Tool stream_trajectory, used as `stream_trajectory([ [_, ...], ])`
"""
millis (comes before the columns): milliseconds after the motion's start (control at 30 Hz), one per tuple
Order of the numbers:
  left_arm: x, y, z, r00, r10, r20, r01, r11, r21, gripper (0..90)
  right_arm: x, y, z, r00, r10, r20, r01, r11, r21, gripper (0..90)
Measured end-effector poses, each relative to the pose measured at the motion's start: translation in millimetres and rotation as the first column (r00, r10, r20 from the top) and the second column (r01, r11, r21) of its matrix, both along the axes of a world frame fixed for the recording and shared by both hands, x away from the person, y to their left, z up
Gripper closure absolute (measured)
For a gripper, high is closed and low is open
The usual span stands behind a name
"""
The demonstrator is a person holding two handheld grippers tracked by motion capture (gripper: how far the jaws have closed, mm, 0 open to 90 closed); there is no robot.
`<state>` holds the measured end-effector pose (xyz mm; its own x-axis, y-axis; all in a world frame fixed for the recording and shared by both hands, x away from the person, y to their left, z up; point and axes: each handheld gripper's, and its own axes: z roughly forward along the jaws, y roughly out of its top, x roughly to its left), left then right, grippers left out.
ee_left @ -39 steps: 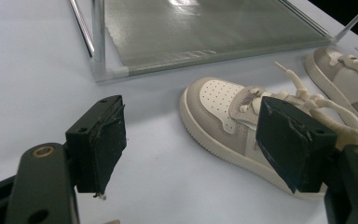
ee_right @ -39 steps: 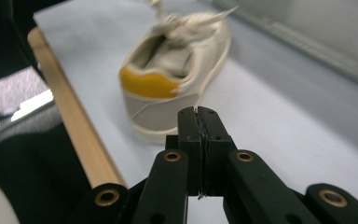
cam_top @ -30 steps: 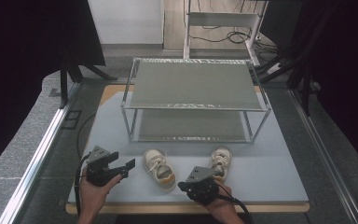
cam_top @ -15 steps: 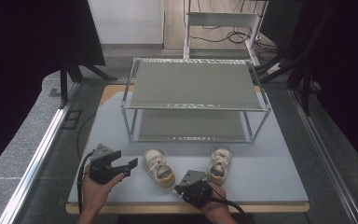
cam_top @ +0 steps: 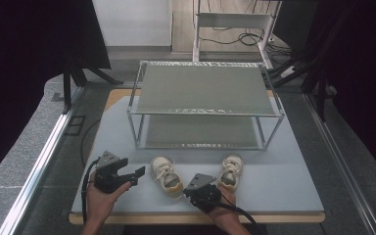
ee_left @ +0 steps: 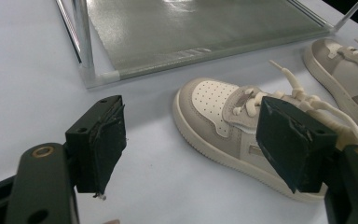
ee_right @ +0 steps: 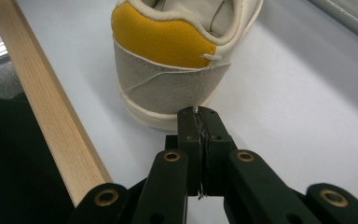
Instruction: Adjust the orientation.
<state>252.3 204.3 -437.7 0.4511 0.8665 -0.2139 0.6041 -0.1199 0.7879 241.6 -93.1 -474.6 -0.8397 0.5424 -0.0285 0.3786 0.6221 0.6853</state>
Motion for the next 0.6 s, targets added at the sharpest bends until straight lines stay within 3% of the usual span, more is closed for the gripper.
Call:
stream_trajectory([
  [267, -1.2, 4.9, 0.7, 0.9999, 0.015, 0.002, -0.015, 0.9999, -0.002, 24.1, -3.9, 12.6, -1.2, 0.998, 0.062, -0.011, -0.061, 0.9979, 0.02, 87.0],
  [600, -1.9, 10.9, 1.0, 0.9995, 0.031, 0.002, -0.031, 0.9995, -0.006, 24.1, -3.8, 40.2, -4.0, 0.9886, 0.148, -0.028, -0.147, 0.9882, 0.045, 86.4],
])
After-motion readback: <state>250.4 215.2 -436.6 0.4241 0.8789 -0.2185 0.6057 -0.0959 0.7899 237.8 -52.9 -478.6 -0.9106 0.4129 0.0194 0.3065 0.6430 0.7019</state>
